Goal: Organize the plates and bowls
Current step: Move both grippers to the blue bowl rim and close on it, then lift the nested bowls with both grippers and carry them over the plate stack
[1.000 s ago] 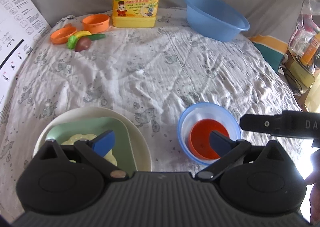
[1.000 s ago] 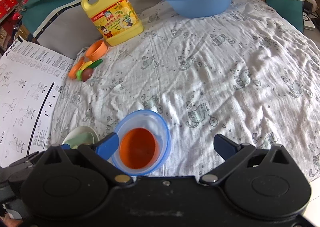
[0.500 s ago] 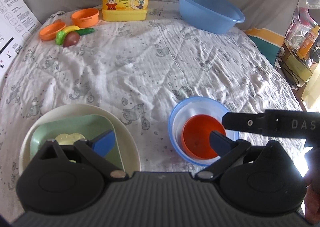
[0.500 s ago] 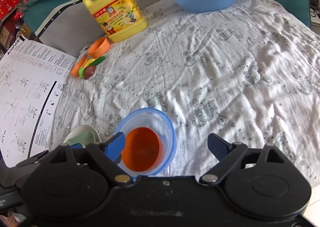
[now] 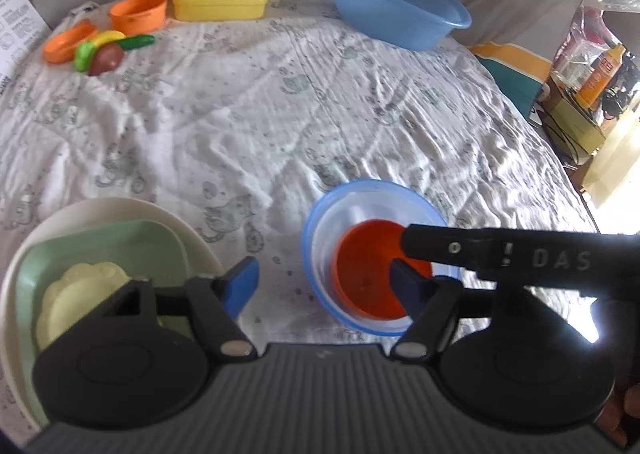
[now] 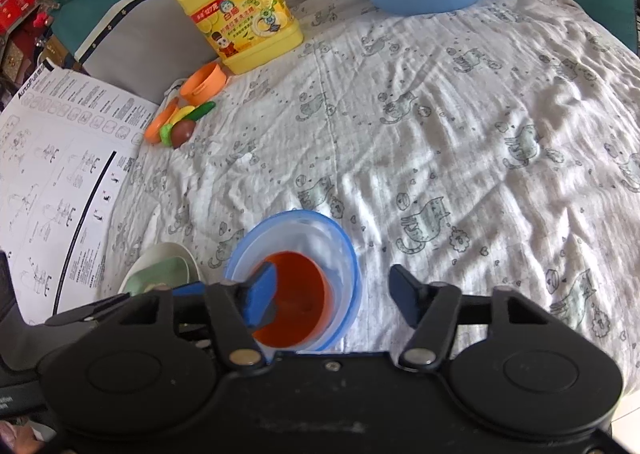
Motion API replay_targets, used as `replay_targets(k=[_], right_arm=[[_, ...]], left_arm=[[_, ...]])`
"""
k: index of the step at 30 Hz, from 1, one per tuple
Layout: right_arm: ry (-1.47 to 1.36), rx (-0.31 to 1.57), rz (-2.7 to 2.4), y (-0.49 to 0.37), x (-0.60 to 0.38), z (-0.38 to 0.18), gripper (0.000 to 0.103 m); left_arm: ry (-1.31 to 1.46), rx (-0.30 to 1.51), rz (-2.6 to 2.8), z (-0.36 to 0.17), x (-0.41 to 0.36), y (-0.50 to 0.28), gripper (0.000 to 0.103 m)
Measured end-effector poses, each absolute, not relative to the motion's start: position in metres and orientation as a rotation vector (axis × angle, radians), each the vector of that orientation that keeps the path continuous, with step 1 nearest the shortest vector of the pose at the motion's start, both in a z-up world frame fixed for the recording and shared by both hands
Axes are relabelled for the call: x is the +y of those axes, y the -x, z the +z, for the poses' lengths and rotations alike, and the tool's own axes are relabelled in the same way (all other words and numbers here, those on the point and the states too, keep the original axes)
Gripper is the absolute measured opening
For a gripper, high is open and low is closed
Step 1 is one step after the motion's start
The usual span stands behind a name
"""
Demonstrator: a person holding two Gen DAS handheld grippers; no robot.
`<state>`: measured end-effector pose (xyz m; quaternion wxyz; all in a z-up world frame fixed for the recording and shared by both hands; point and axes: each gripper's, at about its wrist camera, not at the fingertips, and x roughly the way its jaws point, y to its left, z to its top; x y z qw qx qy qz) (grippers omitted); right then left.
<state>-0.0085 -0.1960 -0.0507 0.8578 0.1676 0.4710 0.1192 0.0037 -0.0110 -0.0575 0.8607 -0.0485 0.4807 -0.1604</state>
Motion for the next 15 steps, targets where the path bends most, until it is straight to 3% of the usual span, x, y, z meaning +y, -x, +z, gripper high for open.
replay_targets(k=[3, 10, 15], right_arm=[[-0.341, 1.0, 0.259, 0.007, -0.192, -0.054, 0.042], [-0.319, 1.005, 0.255, 0.005, -0.188, -0.058, 0.037], [-0.297, 1.015, 0.242, 0.004, -0.186, -0.06, 0.034]], left_arm=[[0.112, 1.023, -0.35, -0.062, -0.012, -0.005, 0.055], [0.141, 1.046, -0.365, -0.068, -0.012, -0.009, 0.037], [0.128, 1.048, -0.358, -0.07, -0.015, -0.007, 0.034]])
